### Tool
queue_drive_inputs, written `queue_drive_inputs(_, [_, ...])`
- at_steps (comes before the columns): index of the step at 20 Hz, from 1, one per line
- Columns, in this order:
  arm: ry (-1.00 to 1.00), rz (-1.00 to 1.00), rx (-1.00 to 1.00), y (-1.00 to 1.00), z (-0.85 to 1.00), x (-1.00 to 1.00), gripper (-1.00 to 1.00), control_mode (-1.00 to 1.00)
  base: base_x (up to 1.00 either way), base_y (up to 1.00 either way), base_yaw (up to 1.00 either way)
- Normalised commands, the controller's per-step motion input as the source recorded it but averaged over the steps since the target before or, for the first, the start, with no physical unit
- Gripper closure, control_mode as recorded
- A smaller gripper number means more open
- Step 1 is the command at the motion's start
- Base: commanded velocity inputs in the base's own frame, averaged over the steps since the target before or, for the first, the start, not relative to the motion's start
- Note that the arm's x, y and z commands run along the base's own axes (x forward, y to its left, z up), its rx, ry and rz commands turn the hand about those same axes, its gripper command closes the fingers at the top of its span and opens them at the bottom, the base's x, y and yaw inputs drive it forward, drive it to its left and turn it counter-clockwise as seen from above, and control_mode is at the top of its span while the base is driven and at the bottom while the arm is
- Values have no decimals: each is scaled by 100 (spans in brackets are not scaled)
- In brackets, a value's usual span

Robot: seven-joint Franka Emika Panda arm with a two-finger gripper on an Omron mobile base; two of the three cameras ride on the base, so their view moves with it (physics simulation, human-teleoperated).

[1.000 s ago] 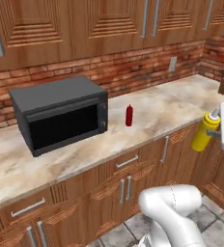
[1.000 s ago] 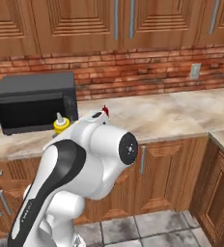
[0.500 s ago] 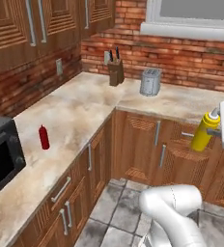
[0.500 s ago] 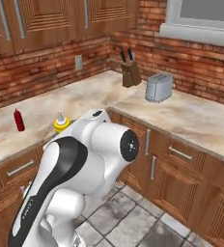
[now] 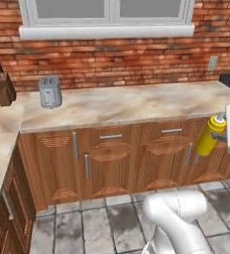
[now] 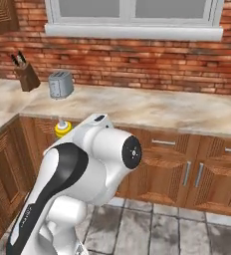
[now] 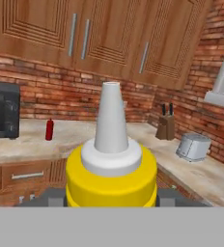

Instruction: Place the ketchup and mustard from the counter to the top shelf of the fridge. If the existing items in the fridge are on the top shelf, move them to other shelves.

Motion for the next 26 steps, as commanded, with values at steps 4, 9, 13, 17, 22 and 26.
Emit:
queue_drive_inputs(4, [0,0,0,0,0,0,100,100,19,-57,-73])
queue_drive_inputs(9, [0,0,0,0,0,0,100,100,53,-58,-60])
queue_drive_inputs(13, [0,0,0,0,0,0,100,100,79,-44,-55])
queue_drive_inputs(17, [0,0,0,0,0,0,100,100,88,-39,-52])
queue_drive_inputs(22, [0,0,0,0,0,0,100,100,73,-39,-57])
queue_drive_inputs(26, [0,0,0,0,0,0,100,100,69,-35,-59])
